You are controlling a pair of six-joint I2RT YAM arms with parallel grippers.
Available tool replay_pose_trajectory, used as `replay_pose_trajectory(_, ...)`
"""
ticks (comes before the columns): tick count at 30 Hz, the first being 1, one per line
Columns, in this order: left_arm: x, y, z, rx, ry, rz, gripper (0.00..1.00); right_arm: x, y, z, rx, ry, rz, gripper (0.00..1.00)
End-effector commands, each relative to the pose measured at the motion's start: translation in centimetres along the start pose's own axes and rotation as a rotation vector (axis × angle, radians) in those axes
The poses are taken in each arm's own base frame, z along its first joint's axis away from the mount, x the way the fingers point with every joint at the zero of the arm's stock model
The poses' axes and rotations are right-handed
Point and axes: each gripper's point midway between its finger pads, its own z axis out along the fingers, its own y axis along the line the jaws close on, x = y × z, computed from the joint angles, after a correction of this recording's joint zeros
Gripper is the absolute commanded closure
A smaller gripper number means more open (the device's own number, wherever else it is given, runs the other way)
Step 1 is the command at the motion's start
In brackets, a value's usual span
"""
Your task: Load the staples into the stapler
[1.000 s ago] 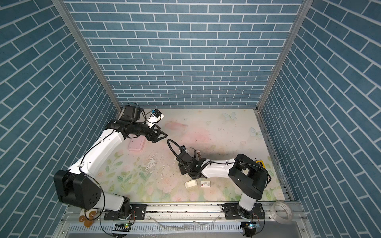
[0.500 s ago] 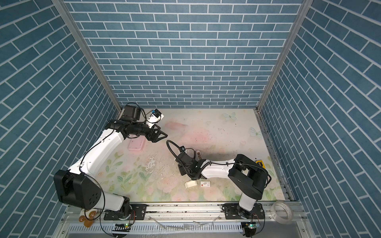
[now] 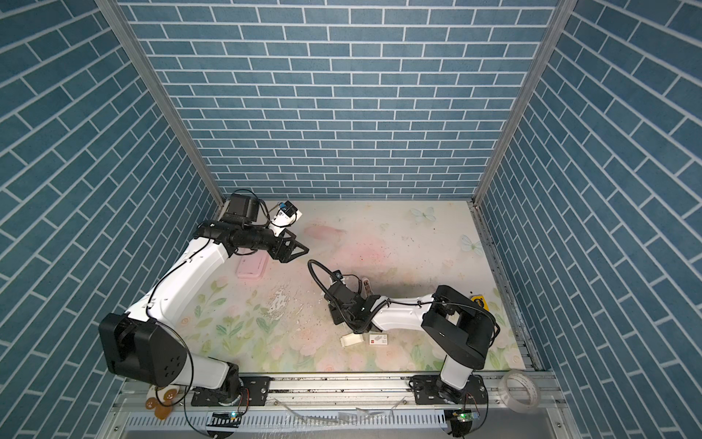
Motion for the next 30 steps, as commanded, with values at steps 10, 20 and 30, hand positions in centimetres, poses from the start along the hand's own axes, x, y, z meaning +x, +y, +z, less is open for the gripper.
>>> replay_pose_trajectory(10,0.0,-0.1,-0.2,0.008,-0.009,-0.009,0.17,1.0,-0.3,0.0,0.008,0.015,0.039,1.00)
replay_pose_trajectory(20,0.1,-0.1,-0.1,0.010,-0.008,-0.011,0.17,1.1,-0.5,0.3,0.022,0.019,0.040,1.00)
replay_pose_trajectory(30,0.1,-0.1,-0.1,0.011,-0.009,-0.010,0.17,0.8,-0.4,0.7,0.029,0.017,0.032,1.00)
